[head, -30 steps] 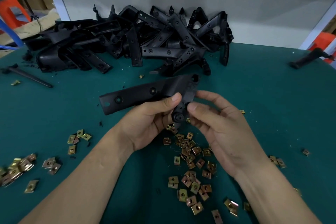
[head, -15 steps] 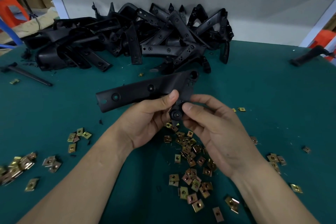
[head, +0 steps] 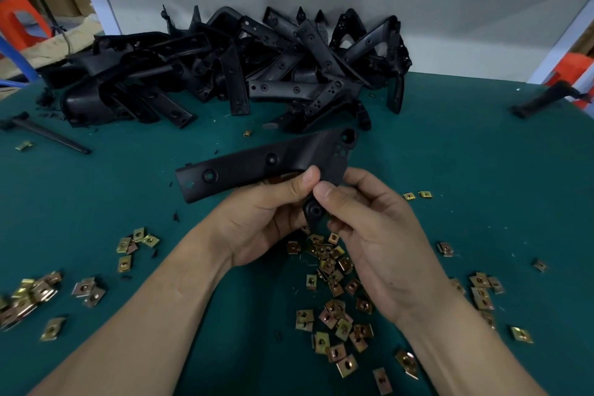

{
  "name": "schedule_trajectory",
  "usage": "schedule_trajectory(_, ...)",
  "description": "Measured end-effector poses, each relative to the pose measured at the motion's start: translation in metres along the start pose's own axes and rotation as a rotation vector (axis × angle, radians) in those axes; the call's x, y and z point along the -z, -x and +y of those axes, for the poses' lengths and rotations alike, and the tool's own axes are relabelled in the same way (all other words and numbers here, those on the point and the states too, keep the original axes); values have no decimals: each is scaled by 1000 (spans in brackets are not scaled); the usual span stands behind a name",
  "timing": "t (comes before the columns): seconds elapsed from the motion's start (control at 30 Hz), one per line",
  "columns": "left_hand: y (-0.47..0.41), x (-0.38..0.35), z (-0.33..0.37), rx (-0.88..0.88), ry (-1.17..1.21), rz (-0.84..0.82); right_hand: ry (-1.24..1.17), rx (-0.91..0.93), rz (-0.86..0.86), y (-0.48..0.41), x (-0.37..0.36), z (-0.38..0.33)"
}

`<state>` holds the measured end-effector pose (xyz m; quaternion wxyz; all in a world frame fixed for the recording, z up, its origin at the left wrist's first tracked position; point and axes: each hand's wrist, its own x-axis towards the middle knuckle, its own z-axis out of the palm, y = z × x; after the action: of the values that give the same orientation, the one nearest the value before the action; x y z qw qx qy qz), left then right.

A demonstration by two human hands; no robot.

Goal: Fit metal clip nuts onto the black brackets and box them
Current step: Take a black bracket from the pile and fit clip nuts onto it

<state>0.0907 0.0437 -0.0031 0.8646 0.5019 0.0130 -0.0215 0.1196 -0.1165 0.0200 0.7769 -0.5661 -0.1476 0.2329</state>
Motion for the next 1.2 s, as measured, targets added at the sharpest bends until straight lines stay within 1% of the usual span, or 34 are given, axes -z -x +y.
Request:
schedule_trajectory(0.1,-2,1,0,-28,-62,57,19,-17,43,-2,-1,0)
schedule_trajectory(0.2,-4,3,0,-36,-26,114,-78,-81,24,-3,-1,-2)
schedule_trajectory(0.33,-5,6,0,-38,-20,113,-168,-218,-9,-3,3,-4)
schedule_trajectory(0.4,-4,5,-1,-40,-37,91,-194,-245,-24,-3,5,-5)
schedule_trajectory(0.57,-3,5,1,12,-32,39,-173,-182,-31,-3,3,-3)
schedule_trajectory(0.67,-2,7,2,-2,-19,38,-173,-145,-30,-4,2,0)
schedule_trajectory(0.83,-3,7,1,-63,-23,107,-203,-248,-128,-4,8,-2)
schedule_trajectory(0.9,-3,8,1,-72,-13,124,-201,-259,-151,-4,9,-3)
schedule_trajectory(1.0,-2,7,3,-45,-31,99,-185,-253,-155,-4,12,-2)
schedule_trajectory(1.13,-1,9,4,-5,-24,66,-205,-239,-204,-5,12,-2)
schedule_trajectory(1.17,-1,8,5,-2,-25,53,-168,-218,-202,-6,11,-1)
schedule_trajectory(1.2,-1,8,6,-2,-23,47,-60,-166,-177,-6,12,1)
